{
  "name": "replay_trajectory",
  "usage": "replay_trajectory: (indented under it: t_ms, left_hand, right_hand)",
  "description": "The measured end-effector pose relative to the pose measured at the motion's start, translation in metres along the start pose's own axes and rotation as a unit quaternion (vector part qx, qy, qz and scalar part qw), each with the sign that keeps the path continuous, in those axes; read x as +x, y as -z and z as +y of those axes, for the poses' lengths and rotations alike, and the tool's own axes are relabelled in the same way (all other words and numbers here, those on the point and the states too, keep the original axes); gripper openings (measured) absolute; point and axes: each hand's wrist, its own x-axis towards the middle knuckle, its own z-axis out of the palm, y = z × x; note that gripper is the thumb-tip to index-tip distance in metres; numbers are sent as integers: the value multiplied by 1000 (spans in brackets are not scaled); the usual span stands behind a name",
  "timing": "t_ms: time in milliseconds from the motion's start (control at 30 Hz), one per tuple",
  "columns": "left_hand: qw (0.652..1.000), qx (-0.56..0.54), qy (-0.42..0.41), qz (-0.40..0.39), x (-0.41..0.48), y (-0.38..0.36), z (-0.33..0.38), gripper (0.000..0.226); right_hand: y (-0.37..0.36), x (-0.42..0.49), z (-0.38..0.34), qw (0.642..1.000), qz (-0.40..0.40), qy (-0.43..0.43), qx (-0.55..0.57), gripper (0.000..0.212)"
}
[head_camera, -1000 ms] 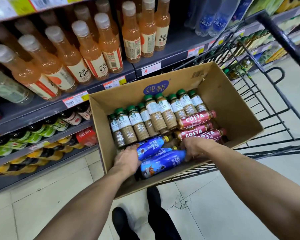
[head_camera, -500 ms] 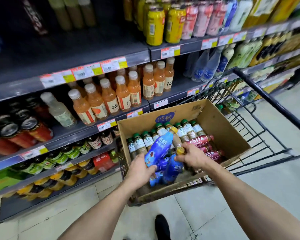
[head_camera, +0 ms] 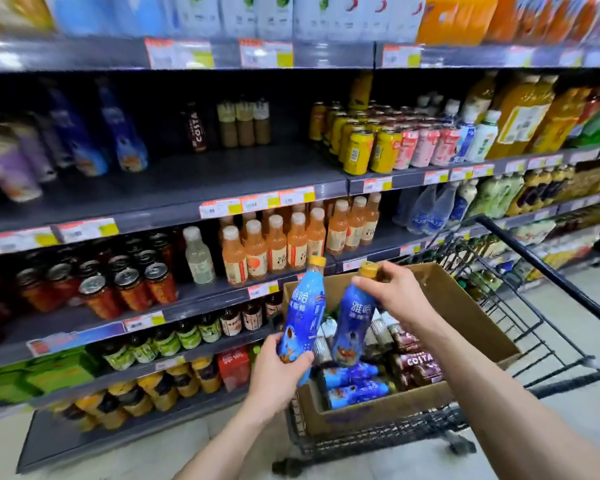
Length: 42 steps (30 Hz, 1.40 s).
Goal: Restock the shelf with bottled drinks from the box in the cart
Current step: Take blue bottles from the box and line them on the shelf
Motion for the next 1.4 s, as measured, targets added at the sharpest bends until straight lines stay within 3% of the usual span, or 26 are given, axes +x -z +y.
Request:
replay_trajectory:
  t_ms: [267, 367, 467, 667, 900, 1200, 1400]
  left_hand:
    - [994, -16, 36, 98, -21, 60, 3, 48]
    - [991, -33, 37, 128, -23, 85, 2, 48]
    - [984, -59, 46, 161, -23, 109, 1, 46]
    - [971, -111, 33, 208, -17, 160, -3, 44]
    - [969, -130, -11, 208, 7, 233, -10, 37]
    - [977, -66, -78, 189, 42, 358, -18, 45]
    - [973, -53, -96, 202, 74, 398, -18, 48]
  right_hand:
    - [-58, 28, -63, 996, -73, 42, 36, 35]
    - [-85, 33, -86, 993, -83, 64, 52, 22]
    - [-111, 36, -106, 992, -92, 59, 68, 30]
    - [-159, 34, -151, 984, -105, 85, 117, 20]
    - [-222, 47, -208, 980, -101, 110, 130, 15]
    - [-310, 106, -295, 975, -22, 171, 140, 11]
    - [-360, 158, -316, 976, -46, 179, 116, 8]
